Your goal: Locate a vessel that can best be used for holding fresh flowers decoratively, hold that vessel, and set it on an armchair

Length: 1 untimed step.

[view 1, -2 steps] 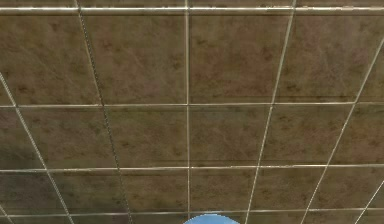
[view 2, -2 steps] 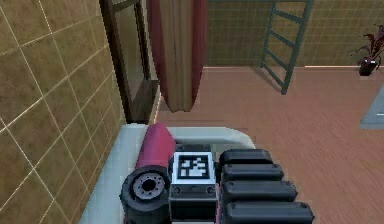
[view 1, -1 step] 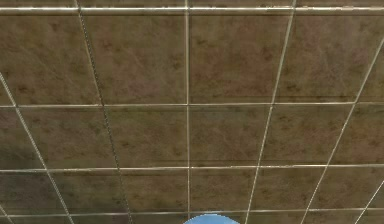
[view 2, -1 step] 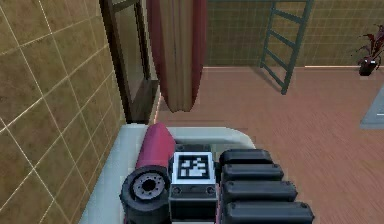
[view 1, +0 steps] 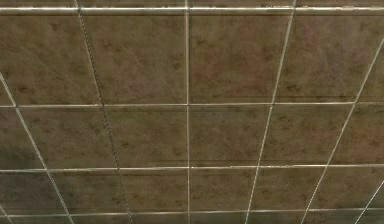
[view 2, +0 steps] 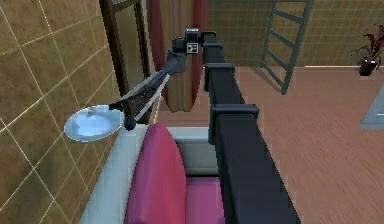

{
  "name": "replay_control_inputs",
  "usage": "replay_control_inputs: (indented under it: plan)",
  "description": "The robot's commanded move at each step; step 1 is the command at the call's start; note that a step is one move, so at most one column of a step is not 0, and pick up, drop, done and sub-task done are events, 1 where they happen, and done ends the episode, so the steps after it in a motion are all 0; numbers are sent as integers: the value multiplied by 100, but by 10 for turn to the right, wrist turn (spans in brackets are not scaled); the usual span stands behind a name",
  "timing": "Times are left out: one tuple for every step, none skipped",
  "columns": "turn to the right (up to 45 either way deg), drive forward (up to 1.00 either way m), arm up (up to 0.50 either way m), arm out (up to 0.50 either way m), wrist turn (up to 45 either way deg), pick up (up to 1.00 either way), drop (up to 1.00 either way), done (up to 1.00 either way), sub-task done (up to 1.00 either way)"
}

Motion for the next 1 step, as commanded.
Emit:
replay_control_inputs:
  plan:
    - [0, 0, 0, 0, 450, 0, 0, 0, 0]
